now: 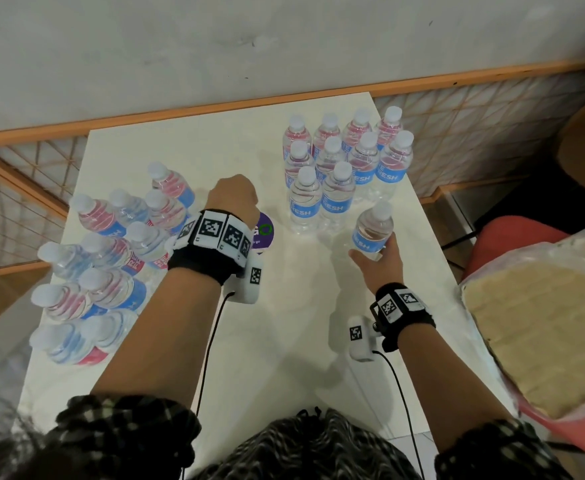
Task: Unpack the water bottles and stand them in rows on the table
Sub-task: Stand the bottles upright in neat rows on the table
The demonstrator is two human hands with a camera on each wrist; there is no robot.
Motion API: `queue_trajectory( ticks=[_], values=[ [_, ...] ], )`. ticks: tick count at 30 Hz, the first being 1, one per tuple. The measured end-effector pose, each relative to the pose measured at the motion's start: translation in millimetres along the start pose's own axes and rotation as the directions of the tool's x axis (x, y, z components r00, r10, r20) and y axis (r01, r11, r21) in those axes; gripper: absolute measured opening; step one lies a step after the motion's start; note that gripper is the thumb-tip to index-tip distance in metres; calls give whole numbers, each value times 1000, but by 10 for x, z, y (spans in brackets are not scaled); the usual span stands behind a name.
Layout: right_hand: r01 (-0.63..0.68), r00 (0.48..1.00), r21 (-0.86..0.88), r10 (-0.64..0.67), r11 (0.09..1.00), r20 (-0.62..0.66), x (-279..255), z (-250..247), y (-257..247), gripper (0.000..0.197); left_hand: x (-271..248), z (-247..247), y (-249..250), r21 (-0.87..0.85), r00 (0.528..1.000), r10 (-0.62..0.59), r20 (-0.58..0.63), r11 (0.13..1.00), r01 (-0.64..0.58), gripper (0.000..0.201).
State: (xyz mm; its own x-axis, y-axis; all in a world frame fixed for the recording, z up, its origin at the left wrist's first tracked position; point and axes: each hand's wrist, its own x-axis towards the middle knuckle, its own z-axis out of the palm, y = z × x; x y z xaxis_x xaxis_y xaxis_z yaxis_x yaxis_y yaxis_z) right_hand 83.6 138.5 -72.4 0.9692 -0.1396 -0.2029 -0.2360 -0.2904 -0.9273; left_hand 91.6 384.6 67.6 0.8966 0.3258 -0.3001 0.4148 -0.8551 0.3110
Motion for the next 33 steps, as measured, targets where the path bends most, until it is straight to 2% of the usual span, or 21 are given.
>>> queue_trajectory(
  ticks=[5,9,12,15,18,21,23,25,27,30,33],
  values=[
    [13,1000,-18,-13,1000,0,13,-1,16,63,-163,163,283,-188,985,165,47,970,-153,31],
    [13,1000,-28,-13,1000,-2,32,-1,36,65,-296,384,644,-266,915,396,71,892,-365,30],
    [12,1000,-50,-12,999,-6,42,-44,49,65,-350,561,819,-359,880,472,51,831,-425,27],
    [-17,999,-54,15,998,-37,74,-162,70,64,-352,736,825,-422,884,463,61,815,-397,32],
    [-46,997,-65,41,997,-72,112,-294,120,67,-343,946,737,-478,879,449,162,815,-328,54],
    [-91,991,-33,87,995,-97,137,-379,177,70,-340,1161,652,-536,877,441,189,795,-284,83],
    [-122,988,-7,121,992,-98,144,-402,228,69,-290,1290,599,-506,871,425,246,823,-259,92],
    [-129,988,-9,128,992,-91,136,-418,278,66,-238,1413,560,-426,873,384,301,873,-237,87],
    [-130,988,9,130,992,-85,130,-428,299,64,-183,1510,559,-408,888,346,302,889,-208,75],
    [-140,986,22,142,990,-82,144,-450,315,65,-99,1621,651,-420,910,334,247,883,-210,68],
    [-151,984,5,151,988,-91,192,-464,346,65,-31,1693,825,-387,953,256,161,905,-177,73]
  ],
)
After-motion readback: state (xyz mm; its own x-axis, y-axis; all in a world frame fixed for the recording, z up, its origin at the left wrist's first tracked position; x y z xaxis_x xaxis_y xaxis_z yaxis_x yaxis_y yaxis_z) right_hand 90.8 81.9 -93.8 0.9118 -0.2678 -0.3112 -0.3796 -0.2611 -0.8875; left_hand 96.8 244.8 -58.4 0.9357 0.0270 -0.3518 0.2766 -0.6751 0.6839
